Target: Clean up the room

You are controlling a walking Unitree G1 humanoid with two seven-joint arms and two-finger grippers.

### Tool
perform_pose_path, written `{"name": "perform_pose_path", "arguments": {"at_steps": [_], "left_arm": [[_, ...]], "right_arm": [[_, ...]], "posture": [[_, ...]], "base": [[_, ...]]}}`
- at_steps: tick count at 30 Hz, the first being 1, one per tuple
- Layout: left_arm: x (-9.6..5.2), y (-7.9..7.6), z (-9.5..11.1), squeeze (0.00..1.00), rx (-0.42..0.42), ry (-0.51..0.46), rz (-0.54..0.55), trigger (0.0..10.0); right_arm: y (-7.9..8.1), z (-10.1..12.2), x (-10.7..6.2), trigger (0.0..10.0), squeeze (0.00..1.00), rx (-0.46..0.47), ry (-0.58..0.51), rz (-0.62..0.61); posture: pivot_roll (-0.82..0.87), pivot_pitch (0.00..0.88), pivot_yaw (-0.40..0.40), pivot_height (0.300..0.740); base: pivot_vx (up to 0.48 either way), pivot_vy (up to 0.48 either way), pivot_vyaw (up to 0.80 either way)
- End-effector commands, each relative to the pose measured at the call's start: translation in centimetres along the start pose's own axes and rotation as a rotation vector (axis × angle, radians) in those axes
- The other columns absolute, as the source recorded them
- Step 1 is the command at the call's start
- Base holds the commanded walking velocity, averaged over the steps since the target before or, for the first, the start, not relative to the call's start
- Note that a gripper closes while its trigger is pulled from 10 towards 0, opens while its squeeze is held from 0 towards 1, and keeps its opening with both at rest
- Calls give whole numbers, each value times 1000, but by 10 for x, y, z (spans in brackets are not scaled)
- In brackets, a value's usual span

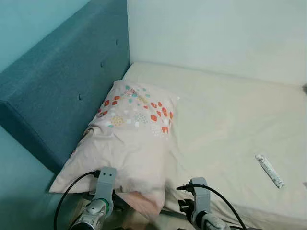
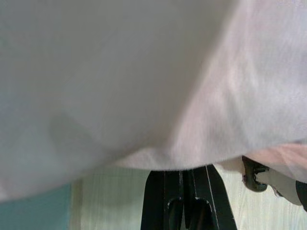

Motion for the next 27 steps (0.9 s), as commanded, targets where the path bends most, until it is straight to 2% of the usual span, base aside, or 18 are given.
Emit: {"name": "perform_pose_path", "arguments": {"at_steps": [1, 2, 7, 11, 21, 27], "left_arm": [[0, -1, -3, 0, 4, 15, 2, 10000], [0, 1, 1, 0, 38, 4, 6, 10000], [0, 2, 3, 0, 70, -5, 6, 10000], [1, 4, 5, 0, 51, -10, 20, 10000], [2, 5, 18, 0, 72, -46, 40, 10000], [3, 3, 20, 0, 60, -46, 45, 10000]], "right_arm": [[-3, -3, -1, 10000, 0, -10, 21, -12], [-3, -3, 0, 10000, 0, 14, 33, -12], [-8, 0, 1, 10000, 0, 18, 33, -62], [-9, 6, 2, 10000, 0, -45, 24, -70], [-7, 21, 6, 10000, 0, -67, -7, -66], [-6, 19, 6, 10000, 0, -101, -6, -61]], "posture": [[68, 1, 35, 740], [74, 3, 35, 740], [75, 21, 37, 740], [76, 38, 40, 740], [75, 85, 37, 740], [78, 104, 32, 740]], "base": [[0, 0, 0], [0, 0, 0], [0, 0, 0], [0, 0, 0], [0, 0, 0], [0, 0, 0]]}}
Point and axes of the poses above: a point about 5 cm out from each wrist's last joint towards the gripper, its own x axis pointing out of the wrist towards the gripper, its own z axis along the axis of the wrist's last joint, y = z × x, the point moved 4 cm from there along x, pointing out of the wrist towards the gripper, and after that the axes turned 3 degrees about -x, right-handed, at the moved point
